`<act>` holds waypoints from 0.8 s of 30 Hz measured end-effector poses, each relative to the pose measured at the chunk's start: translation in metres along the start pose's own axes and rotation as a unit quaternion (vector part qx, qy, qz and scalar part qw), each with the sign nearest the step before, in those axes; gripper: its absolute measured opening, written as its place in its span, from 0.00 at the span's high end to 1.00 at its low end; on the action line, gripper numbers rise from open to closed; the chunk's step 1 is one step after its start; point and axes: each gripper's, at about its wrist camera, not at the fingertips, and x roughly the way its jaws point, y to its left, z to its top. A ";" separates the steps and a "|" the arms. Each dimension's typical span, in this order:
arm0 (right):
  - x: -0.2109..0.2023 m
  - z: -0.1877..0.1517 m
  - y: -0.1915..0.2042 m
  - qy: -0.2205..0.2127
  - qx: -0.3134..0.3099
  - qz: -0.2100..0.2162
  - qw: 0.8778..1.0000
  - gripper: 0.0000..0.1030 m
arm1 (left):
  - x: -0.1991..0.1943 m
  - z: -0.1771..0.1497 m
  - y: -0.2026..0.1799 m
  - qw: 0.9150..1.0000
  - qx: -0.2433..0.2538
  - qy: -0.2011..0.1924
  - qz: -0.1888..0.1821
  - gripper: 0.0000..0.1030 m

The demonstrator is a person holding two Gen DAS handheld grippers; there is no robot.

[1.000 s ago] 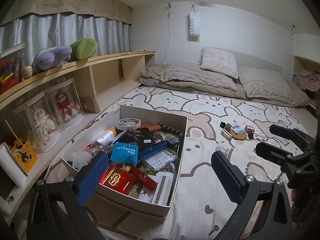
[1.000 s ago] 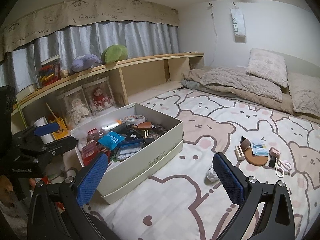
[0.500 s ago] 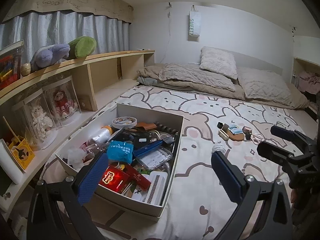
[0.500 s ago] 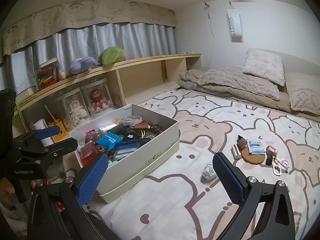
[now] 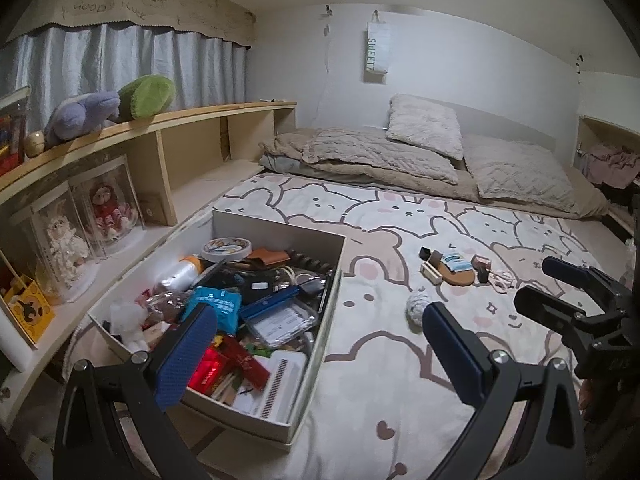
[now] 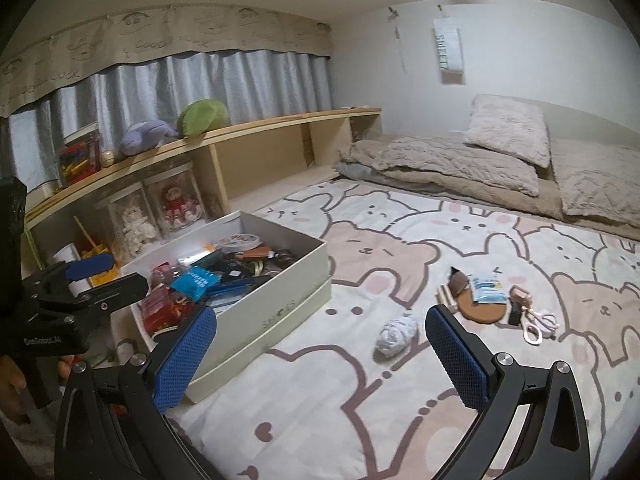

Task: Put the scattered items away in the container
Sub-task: 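Move both tools toward the white cloth ball and pink scissors on the sheet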

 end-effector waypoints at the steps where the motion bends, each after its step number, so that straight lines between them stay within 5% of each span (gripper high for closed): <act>1: -0.001 0.000 -0.002 -0.001 0.001 -0.002 1.000 0.00 | 0.002 0.000 -0.003 1.000 -0.001 0.002 -0.003 0.00; 24: -0.022 -0.003 -0.066 -0.006 0.032 -0.101 0.994 0.00 | 0.039 0.021 -0.070 0.998 0.022 -0.002 -0.066 0.00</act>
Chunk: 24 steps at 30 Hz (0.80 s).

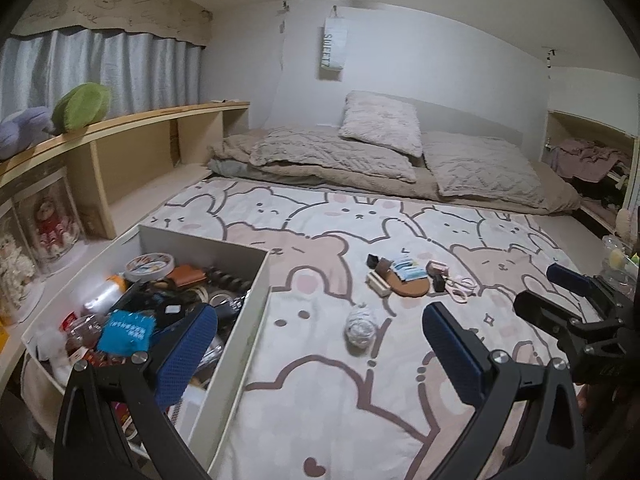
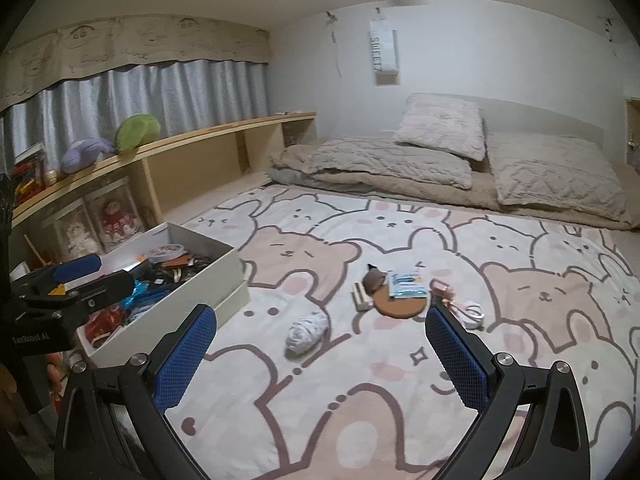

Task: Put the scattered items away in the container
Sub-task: 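Move both tools toward the white cloth ball and pink scissors on the sheet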

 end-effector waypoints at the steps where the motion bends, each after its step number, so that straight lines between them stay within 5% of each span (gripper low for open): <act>1: -0.001 0.000 -0.003 -0.001 0.003 -0.004 1.000 0.00 | 0.002 0.002 -0.002 1.000 0.002 -0.002 -0.003 0.00; 24: -0.002 -0.005 -0.069 -0.010 0.077 -0.078 0.994 0.00 | 0.051 0.046 -0.054 0.997 0.037 -0.020 -0.062 0.00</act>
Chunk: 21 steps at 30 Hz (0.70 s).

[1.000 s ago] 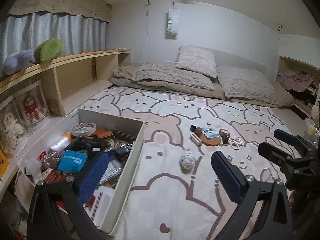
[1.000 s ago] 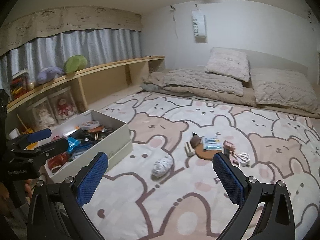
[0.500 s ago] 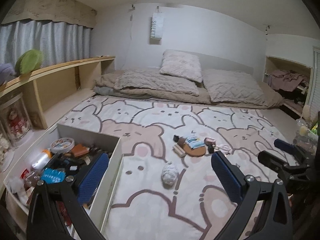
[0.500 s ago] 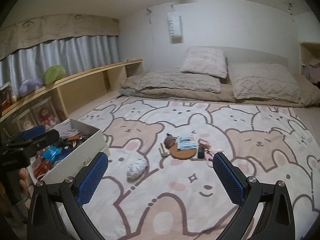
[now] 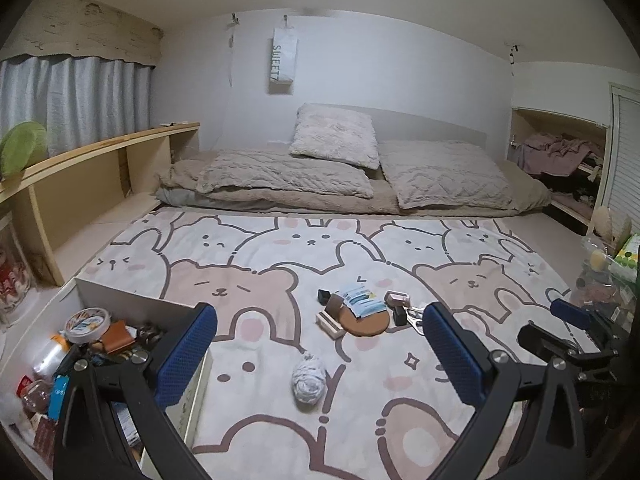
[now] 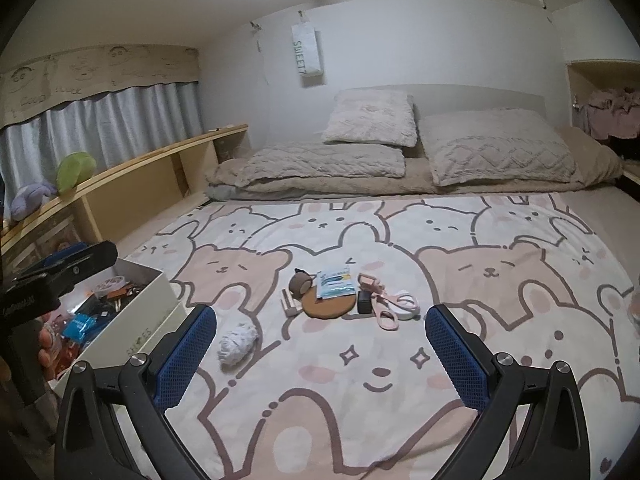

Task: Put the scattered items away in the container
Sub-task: 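Move both tools toward the white cloth ball and pink scissors on the sheet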

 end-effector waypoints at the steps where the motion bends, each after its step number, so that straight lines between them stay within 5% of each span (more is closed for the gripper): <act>1: 0.001 -0.001 -0.002 0.001 0.001 0.000 1.000 0.00 | 0.003 0.001 0.000 1.000 -0.003 0.002 -0.003 0.00; 8: 0.016 -0.006 -0.014 0.015 0.018 -0.009 1.000 0.00 | 0.022 0.004 0.004 0.999 -0.025 0.017 -0.024 0.00; 21: 0.041 -0.016 -0.040 0.040 0.049 -0.027 0.998 0.00 | 0.074 -0.020 0.009 0.998 -0.013 0.061 -0.004 0.00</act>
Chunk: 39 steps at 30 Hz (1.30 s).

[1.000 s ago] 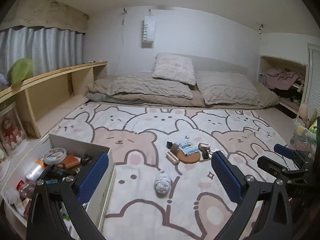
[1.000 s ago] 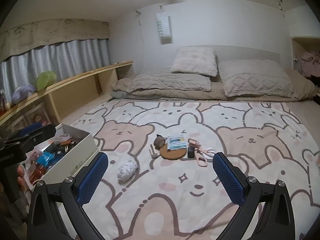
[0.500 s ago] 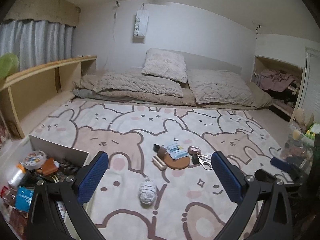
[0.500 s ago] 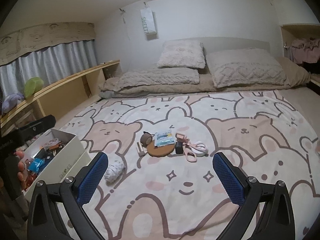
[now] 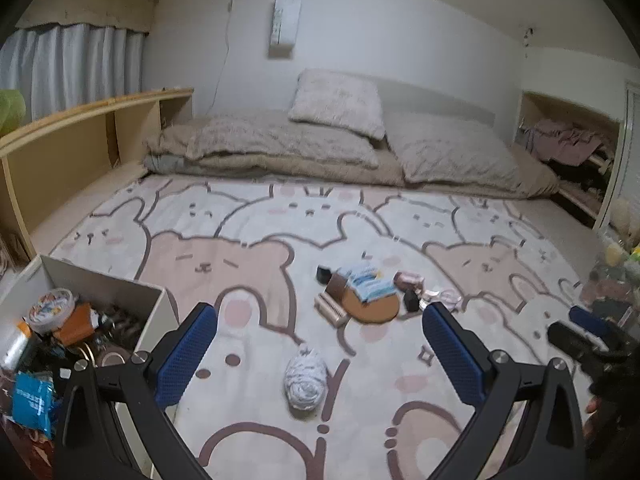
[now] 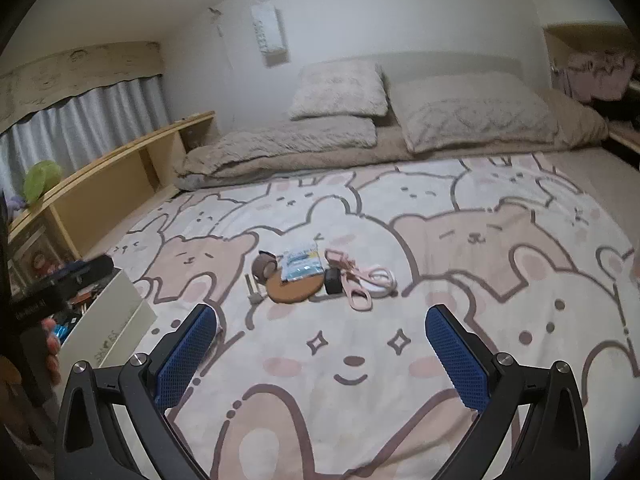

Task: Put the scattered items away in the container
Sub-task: 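Move both tools toward the white cloth ball and pink scissors on the sheet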

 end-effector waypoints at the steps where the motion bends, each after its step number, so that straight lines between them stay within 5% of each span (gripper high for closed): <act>1: 0.002 -0.001 -0.001 0.002 0.001 0.001 1.000 0.00 | 0.005 -0.003 0.001 1.000 -0.001 0.007 0.001 0.00; 22: 0.078 -0.034 -0.040 0.114 0.023 -0.023 0.993 0.00 | 0.077 -0.053 0.009 0.995 0.008 0.100 0.009 0.00; 39: 0.130 -0.038 -0.027 0.123 -0.057 -0.034 0.990 0.00 | 0.119 -0.076 0.016 0.989 0.006 0.144 0.023 0.00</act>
